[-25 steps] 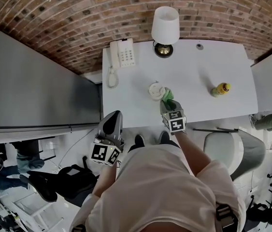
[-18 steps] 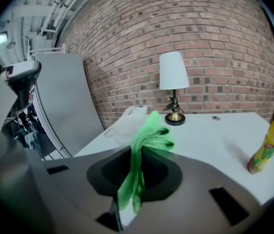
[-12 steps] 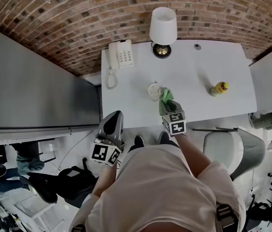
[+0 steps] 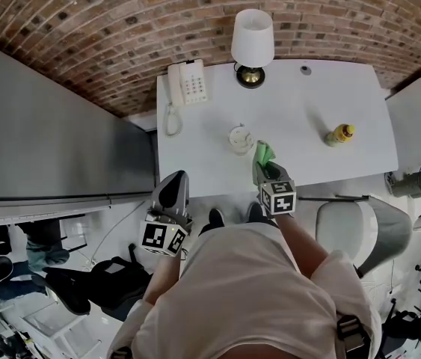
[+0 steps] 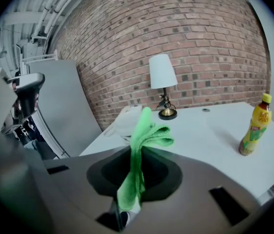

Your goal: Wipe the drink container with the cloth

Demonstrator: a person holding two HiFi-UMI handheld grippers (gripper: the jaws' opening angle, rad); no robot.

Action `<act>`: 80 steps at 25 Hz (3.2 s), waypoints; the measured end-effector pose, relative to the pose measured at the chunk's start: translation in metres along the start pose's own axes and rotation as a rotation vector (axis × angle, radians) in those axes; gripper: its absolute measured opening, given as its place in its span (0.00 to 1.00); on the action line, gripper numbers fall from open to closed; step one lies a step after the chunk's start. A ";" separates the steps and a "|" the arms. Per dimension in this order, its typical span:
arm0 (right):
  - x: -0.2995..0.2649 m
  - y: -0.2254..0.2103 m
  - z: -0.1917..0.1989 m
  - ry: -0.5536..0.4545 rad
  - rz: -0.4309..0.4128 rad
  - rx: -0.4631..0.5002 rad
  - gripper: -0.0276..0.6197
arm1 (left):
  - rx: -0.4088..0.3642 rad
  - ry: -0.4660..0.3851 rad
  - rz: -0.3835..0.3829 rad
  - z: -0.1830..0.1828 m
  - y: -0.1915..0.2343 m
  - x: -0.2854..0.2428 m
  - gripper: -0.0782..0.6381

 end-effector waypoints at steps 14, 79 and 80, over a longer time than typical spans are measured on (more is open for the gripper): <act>-0.034 0.009 0.056 0.176 0.020 -0.045 0.13 | 0.009 0.007 0.002 0.003 0.003 0.009 0.12; -0.019 0.070 -0.002 0.027 -0.109 -0.156 0.13 | -0.012 -0.054 0.065 -0.014 0.009 0.014 0.12; -0.019 0.071 0.000 0.032 -0.115 -0.153 0.13 | -0.011 -0.054 0.064 -0.013 0.009 0.014 0.12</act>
Point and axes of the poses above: the fingertips, and each gripper's own axes: x backward along the fingers, y to its left, z out of its underside, the point moved 8 cm from there along x, backward along the fingers, and after that the axes turned 7 degrees about z, right-handed, at the moved point
